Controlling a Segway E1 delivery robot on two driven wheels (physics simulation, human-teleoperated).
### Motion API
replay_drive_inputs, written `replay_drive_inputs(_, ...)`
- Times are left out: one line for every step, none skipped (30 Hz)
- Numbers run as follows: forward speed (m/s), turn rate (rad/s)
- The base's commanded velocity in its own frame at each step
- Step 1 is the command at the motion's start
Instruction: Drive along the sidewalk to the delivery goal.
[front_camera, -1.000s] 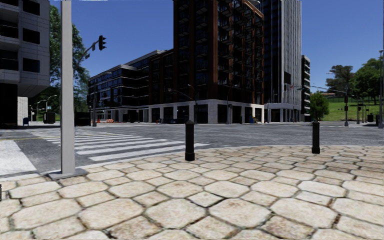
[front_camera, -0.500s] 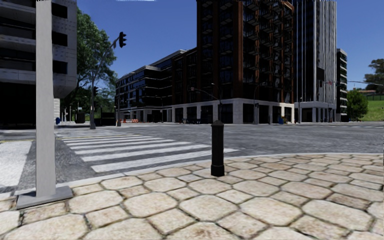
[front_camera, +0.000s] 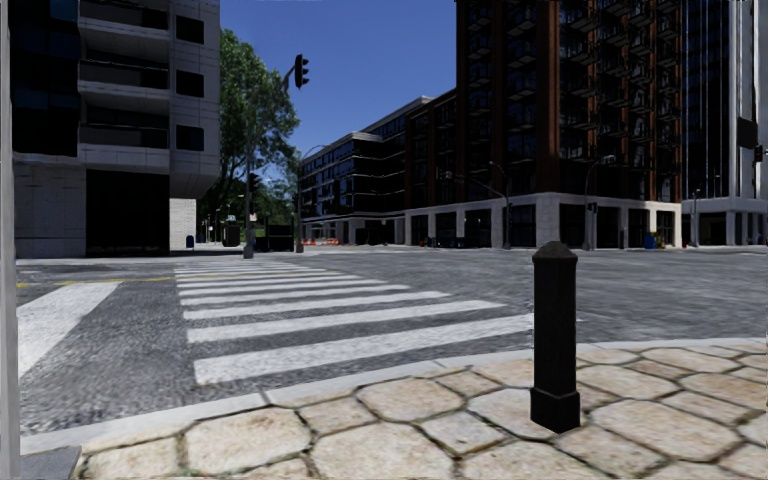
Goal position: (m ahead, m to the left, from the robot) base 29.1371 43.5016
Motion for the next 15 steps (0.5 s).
replay_drive_inputs(2.0, 0.48)
replay_drive_inputs(2.0, 0.48)
replay_drive_inputs(2.0, 0.48)
replay_drive_inputs(2.0, 0.48)
replay_drive_inputs(2.0, 0.48)
replay_drive_inputs(2.0, 0.48)
replay_drive_inputs(2.0, 0.49)
replay_drive_inputs(2.0, 0.49)
replay_drive_inputs(2.0, 0.49)
replay_drive_inputs(2.0, 0.5)
replay_drive_inputs(2.0, 0.53)
replay_drive_inputs(2.0, 0.53)
replay_drive_inputs(2.0, 0.54)
replay_drive_inputs(2.0, 0.54)
replay_drive_inputs(2.0, 0.54)
